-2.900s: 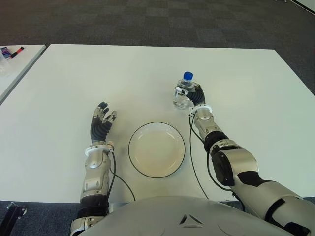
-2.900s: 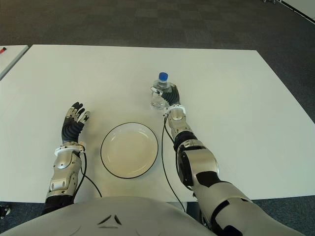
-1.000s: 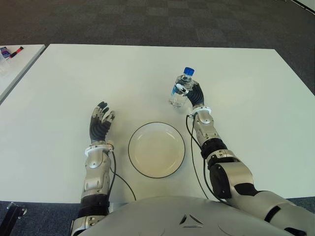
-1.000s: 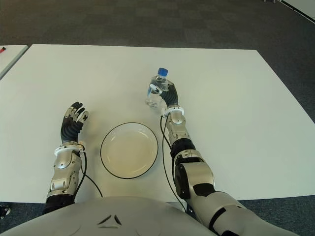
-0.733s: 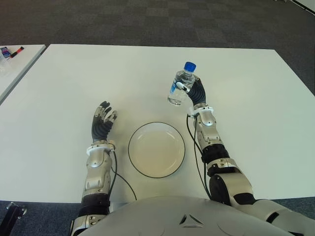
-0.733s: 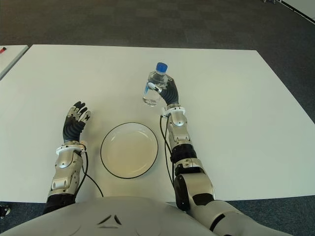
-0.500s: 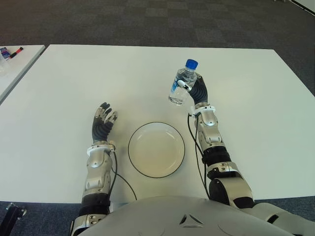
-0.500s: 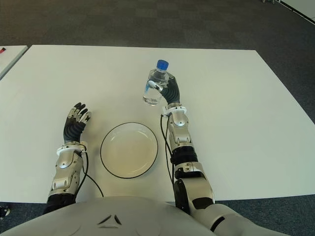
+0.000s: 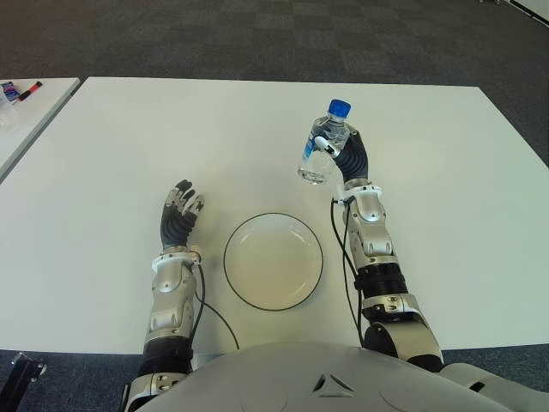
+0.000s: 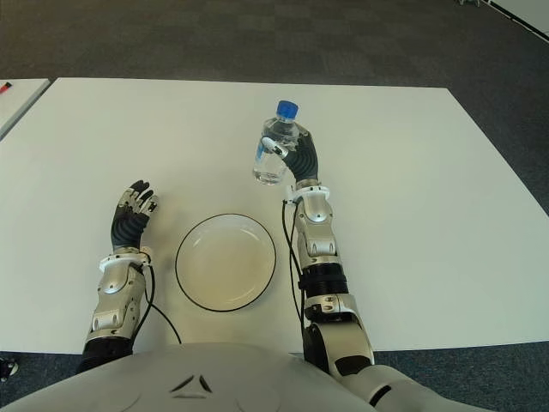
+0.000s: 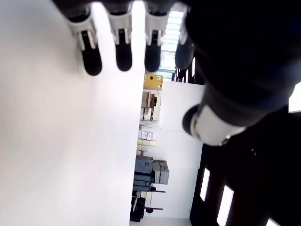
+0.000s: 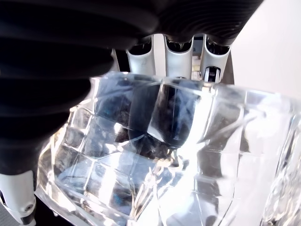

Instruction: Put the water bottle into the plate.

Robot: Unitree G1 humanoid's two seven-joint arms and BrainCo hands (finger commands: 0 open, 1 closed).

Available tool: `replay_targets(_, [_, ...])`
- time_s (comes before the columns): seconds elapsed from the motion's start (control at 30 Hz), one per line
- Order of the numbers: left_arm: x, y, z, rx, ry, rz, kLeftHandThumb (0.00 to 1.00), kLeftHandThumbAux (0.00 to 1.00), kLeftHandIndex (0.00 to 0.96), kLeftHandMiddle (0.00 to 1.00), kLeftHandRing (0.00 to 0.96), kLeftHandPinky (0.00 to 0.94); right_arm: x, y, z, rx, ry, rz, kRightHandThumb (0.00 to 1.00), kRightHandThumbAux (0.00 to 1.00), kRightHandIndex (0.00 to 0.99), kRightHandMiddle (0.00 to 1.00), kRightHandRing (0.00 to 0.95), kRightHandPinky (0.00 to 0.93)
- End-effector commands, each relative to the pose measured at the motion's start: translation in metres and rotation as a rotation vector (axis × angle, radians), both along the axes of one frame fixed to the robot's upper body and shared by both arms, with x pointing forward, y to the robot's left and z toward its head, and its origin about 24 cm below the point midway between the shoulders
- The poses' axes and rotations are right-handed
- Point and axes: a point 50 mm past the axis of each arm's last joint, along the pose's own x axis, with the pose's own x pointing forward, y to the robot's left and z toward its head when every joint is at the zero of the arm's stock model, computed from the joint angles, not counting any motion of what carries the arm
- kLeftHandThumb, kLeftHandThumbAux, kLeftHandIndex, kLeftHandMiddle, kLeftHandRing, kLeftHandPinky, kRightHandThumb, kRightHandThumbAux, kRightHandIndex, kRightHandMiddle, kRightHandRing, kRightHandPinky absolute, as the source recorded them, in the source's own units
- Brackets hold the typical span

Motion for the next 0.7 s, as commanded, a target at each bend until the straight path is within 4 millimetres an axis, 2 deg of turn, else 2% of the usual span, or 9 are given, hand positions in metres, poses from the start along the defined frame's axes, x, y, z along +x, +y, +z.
replay_targets(0.03, [0.002, -0.003, -0.002, -0.017, 0.006, 0.002, 0.458, 0.742, 0.169, 0.143, 0.136, 0.186, -0.005, 0.003, 0.009, 0.016, -0.027, 0.009, 0.856, 0.672, 0.413, 0.536, 0.888, 0.857])
replay_targets(0.13, [0.002, -0.003, -0.002, -0.016, 0.006, 0.001, 0.455, 0.744, 0.170, 0.143, 0.135, 0.184, -0.009, 0.004, 0.011, 0.016, -0.034, 0.015, 0.856, 0.673, 0.411, 0.536, 0.882, 0.852])
replay_targets(0.23, [0.002, -0.004, -0.001, -0.010, -0.001, -0.007, 0.442, 0.747, 0.169, 0.141, 0.134, 0.184, -0.023, 0.009, 0.018, 0.017, -0.067, 0.050, 0.856, 0.673, 0.409, 0.535, 0.876, 0.851])
replay_targets(0.47, [0.003, -0.006, 0.000, -0.009, -0.009, -0.025, 0.427, 0.747, 0.163, 0.140, 0.136, 0.187, -0.042, 0.014, 0.025, -0.024, -0.102, 0.121, 0.855, 0.673, 0.408, 0.535, 0.873, 0.855])
replay_targets(0.7, [0.003, -0.007, 0.000, -0.009, -0.006, -0.030, 0.420, 0.740, 0.154, 0.141, 0.141, 0.194, -0.054, 0.014, 0.020, -0.080, -0.107, 0.177, 0.856, 0.673, 0.408, 0.537, 0.881, 0.867])
